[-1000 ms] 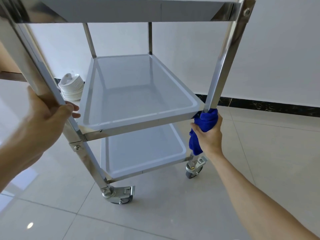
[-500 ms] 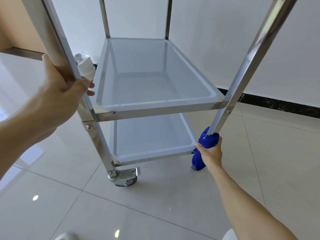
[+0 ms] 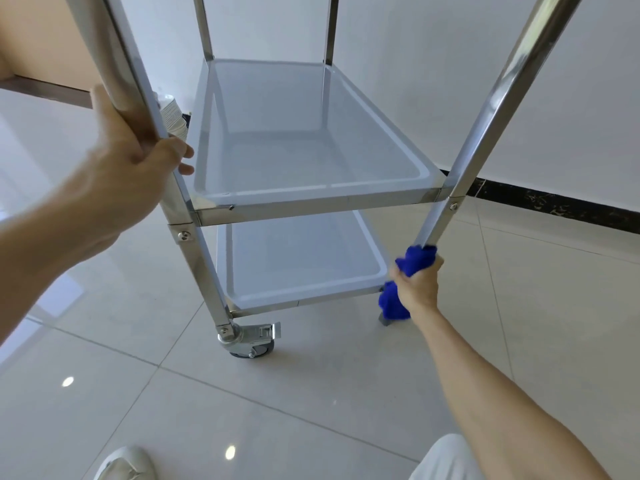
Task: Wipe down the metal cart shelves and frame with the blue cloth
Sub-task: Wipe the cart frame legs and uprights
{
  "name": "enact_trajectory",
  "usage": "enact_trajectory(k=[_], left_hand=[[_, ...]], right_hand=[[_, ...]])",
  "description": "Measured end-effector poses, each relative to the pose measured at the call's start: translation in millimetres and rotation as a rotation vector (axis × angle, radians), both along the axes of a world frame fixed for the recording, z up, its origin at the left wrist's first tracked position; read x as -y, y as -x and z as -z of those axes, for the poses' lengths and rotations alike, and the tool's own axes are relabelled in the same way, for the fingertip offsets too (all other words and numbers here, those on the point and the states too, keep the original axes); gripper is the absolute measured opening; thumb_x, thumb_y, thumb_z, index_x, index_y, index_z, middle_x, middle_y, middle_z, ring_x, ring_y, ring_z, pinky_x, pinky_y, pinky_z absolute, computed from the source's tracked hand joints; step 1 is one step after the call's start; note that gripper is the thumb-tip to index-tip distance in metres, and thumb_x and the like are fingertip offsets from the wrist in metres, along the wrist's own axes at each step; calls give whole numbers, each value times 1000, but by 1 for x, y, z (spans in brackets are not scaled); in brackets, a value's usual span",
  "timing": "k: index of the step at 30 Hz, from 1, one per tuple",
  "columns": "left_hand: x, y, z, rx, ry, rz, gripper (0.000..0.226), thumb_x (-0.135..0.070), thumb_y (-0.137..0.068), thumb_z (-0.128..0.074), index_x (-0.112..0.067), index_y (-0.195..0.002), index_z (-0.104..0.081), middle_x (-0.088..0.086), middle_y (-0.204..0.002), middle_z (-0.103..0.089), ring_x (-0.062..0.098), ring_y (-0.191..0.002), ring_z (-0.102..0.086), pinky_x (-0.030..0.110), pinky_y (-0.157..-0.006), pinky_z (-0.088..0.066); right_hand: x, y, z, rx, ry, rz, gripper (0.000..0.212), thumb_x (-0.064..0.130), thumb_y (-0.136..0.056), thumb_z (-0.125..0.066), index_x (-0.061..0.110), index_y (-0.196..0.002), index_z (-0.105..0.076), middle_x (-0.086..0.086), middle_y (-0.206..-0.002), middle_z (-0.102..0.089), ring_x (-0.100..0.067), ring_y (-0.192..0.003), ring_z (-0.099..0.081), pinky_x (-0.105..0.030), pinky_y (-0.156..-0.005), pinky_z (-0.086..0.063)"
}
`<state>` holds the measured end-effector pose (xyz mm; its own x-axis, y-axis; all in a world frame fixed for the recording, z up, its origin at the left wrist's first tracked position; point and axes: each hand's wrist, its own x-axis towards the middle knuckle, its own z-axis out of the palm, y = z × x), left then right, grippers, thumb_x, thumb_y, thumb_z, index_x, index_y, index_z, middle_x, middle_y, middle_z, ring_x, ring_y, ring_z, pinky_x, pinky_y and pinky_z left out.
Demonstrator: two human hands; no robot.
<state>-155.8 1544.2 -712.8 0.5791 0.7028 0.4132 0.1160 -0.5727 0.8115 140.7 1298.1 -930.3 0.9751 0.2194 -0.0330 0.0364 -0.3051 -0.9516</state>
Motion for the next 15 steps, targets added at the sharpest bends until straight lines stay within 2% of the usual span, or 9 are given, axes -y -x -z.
enact_trajectory(k=[1, 2, 4, 6, 7, 9, 11, 13, 15], left_hand=[[3, -3, 1, 20, 53, 20, 33, -39, -89, -58, -24, -114, -43, -7, -90, -70, 8, -80, -72, 40, -73, -55], [4, -5, -1, 14, 64, 23, 26, -34, -89, -54, -35, -108, -37, -11, -92, -69, 9, -84, -72, 44, -77, -56], [9, -6, -4, -20, 48, 17, 26, -29, -91, -52, -42, -99, -32, -12, -94, -68, 9, -86, -72, 46, -82, -56], [14, -5, -8, -20, 61, -5, 26, -24, -95, -52, -36, -105, -32, -7, -98, -68, 11, -89, -71, 47, -85, -56], [15, -4, -8, -33, 60, -11, 27, -22, -96, -53, -30, -110, -31, -2, -103, -68, 15, -93, -70, 49, -87, -56], [18, -4, -10, -31, 70, -29, 32, -23, -95, -54, -23, -116, -30, 14, -112, -65, 28, -101, -67, 55, -94, -52], [17, -4, -11, -44, 73, -45, 35, -27, -93, -56, -21, -117, -32, 22, -113, -62, 37, -103, -62, 59, -96, -48], [16, -2, -11, -63, 85, -50, 38, -30, -92, -59, -18, -119, -35, 8, -101, -64, 30, -97, -63, 53, -92, -50], [18, -1, -13, -62, 56, -73, 36, -36, -93, -61, -17, -113, -39, -18, -80, -56, 14, -82, -59, 42, -82, -50]], right_hand=[[8, -1, 10, -81, 76, -62, 57, 5, -91, -67, 13, -136, -33, -2, -111, -62, -27, -104, -63, -17, -70, -42], [14, -2, 16, -137, 131, -99, 57, 5, -92, -65, 14, -138, -32, -4, -113, -64, -28, -104, -62, -21, -74, -43], [19, -3, 16, -193, 141, -106, 52, 9, -94, -62, 16, -138, -35, -7, -116, -65, -20, -90, -65, -26, -72, -45], [18, 1, 5, -196, 61, -88, 44, 13, -96, -61, 13, -135, -39, -7, -105, -65, -10, -71, -70, -26, -65, -53], [16, 4, -3, -184, 11, -77, 43, 15, -97, -60, 12, -135, -40, -8, -104, -65, -12, -76, -72, -33, -73, -57], [14, 16, -21, -129, -72, -37, 45, 17, -97, -61, 15, -138, -41, -6, -110, -65, -21, -98, -69, -49, -97, -52], [14, 33, -45, -27, -153, 5, 46, 19, -98, -62, 19, -139, -42, 6, -107, -64, -3, -94, -66, -44, -99, -48], [13, 53, -72, 78, -255, 28, 44, 19, -99, -61, 18, -138, -43, 11, -106, -63, 11, -83, -63, -32, -90, -47], [11, 73, -100, 152, -354, 36, 38, 20, -100, -60, 16, -135, -45, 8, -106, -63, 6, -86, -62, -32, -90, -47]])
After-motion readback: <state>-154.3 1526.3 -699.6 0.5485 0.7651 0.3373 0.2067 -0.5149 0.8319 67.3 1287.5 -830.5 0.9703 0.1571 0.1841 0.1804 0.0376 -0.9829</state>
